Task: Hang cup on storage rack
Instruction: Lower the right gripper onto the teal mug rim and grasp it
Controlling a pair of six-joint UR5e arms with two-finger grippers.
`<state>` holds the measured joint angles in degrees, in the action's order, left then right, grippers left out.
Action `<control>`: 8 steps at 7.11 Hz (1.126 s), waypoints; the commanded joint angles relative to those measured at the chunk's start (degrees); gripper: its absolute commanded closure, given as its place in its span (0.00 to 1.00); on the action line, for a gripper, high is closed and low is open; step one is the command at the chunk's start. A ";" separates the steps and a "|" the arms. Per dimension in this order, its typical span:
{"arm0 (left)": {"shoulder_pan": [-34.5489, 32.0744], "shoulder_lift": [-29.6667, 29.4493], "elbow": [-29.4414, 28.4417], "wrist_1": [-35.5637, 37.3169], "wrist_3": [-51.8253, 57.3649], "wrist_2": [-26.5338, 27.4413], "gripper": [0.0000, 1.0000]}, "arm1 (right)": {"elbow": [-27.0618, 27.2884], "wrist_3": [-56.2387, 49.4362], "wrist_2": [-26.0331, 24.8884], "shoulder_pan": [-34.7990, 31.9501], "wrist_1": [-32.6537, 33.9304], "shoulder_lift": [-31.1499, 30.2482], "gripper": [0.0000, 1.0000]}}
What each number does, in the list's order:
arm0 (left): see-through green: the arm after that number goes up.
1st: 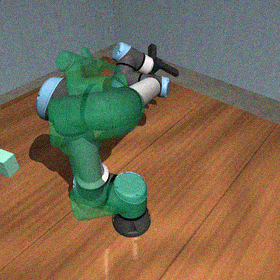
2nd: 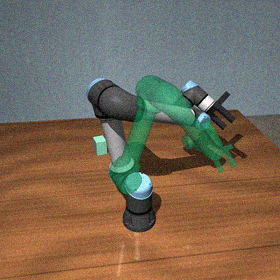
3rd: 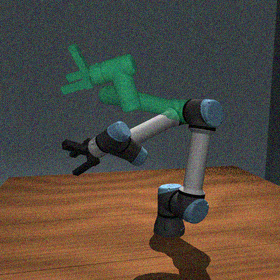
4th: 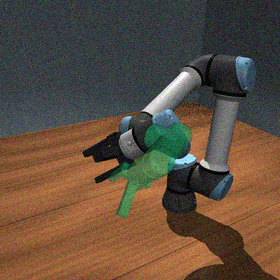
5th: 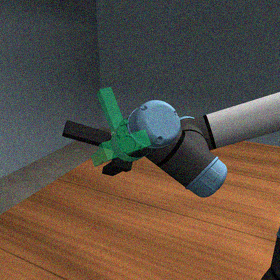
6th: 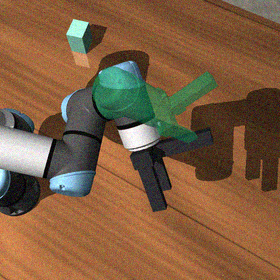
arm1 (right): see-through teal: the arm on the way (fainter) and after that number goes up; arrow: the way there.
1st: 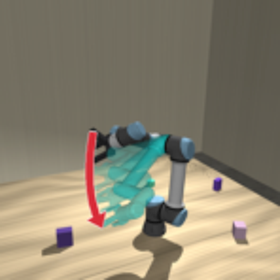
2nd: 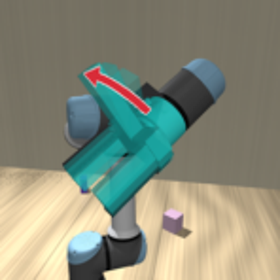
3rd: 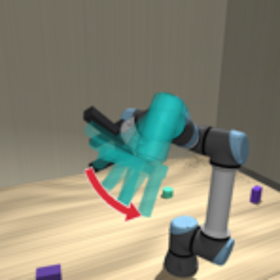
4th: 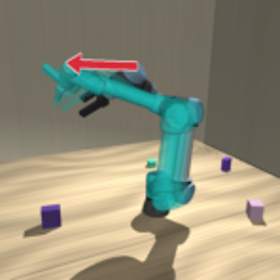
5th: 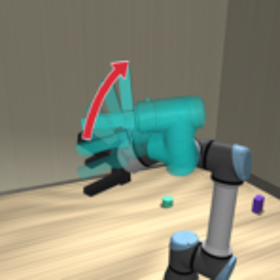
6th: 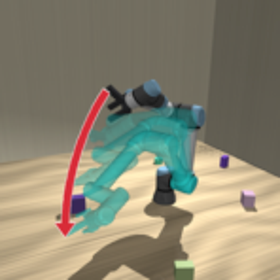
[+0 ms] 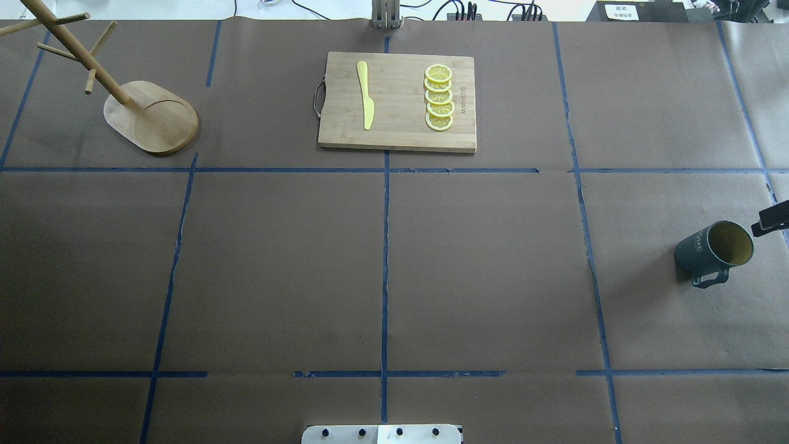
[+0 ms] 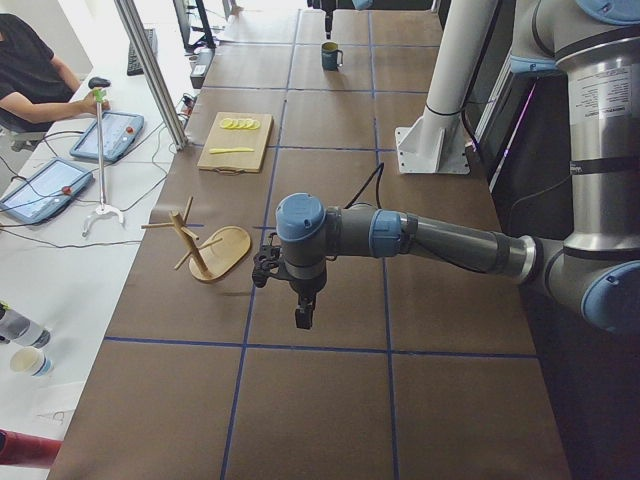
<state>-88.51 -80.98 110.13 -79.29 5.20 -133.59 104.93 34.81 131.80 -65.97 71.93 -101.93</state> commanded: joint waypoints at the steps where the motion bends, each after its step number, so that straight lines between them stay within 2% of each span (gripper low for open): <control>1: 0.00 -0.06 0.08 0.01 -0.02 0.00 0.00 | -2.69 0.43 -0.84 2.68 -2.56 0.24 0.06; 2: 0.00 -0.06 0.08 0.01 -0.11 0.00 0.00 | -4.19 0.43 -0.84 2.78 -4.41 0.24 0.19; 3: 0.00 -0.06 0.08 0.01 -0.11 0.00 0.00 | -4.38 0.69 -0.76 2.78 -4.60 0.33 0.67; 4: 0.00 -0.06 0.08 0.01 -0.19 0.00 0.00 | -3.94 0.87 -0.75 2.78 -4.69 0.68 0.99; 7: 0.00 -0.06 0.08 -0.08 -0.19 0.00 0.00 | -2.46 2.01 0.12 2.78 -3.82 4.45 1.00; 8: 0.00 -0.06 0.17 -0.08 0.15 0.08 0.00 | -0.97 7.76 2.04 2.78 -3.73 6.37 1.00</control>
<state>-88.51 -81.04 110.24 -79.35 5.08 -133.58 102.30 37.98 132.23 -63.22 67.89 -97.64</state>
